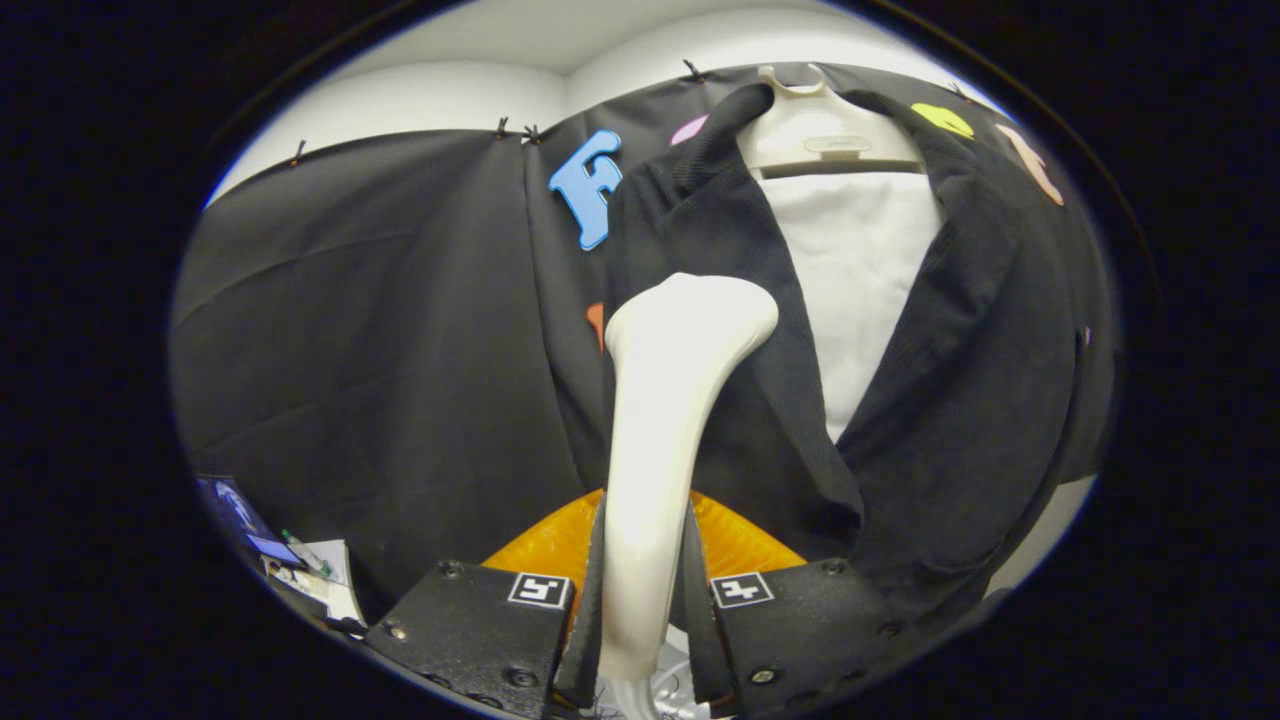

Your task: Iron the clothes twice with a garment steamer, once on the left side and once on the right side.

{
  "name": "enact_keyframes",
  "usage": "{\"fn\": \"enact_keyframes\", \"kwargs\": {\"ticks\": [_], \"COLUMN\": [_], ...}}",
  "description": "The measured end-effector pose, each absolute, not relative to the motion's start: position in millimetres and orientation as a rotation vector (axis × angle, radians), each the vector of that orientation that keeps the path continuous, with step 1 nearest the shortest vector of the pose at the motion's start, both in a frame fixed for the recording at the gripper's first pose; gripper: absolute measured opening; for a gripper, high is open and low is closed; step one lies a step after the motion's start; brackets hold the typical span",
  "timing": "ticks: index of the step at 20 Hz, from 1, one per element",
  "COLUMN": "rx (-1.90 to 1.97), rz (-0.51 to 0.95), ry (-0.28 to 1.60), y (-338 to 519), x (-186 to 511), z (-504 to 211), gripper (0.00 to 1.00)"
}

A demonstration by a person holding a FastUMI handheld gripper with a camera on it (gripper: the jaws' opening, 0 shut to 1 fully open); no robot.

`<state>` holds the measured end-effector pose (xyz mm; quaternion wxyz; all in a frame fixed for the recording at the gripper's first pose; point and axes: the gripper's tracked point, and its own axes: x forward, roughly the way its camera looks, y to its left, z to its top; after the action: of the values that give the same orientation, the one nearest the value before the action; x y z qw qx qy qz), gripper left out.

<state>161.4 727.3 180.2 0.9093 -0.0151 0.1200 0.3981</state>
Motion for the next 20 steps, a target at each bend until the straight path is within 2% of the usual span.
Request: {"fn": "enact_keyframes", "kwargs": {"ticks": [20], "rx": [-0.058], "rz": [0.793], "ry": [0.439], "y": [740], "x": [175], "z": [133], "gripper": [0.38]}}
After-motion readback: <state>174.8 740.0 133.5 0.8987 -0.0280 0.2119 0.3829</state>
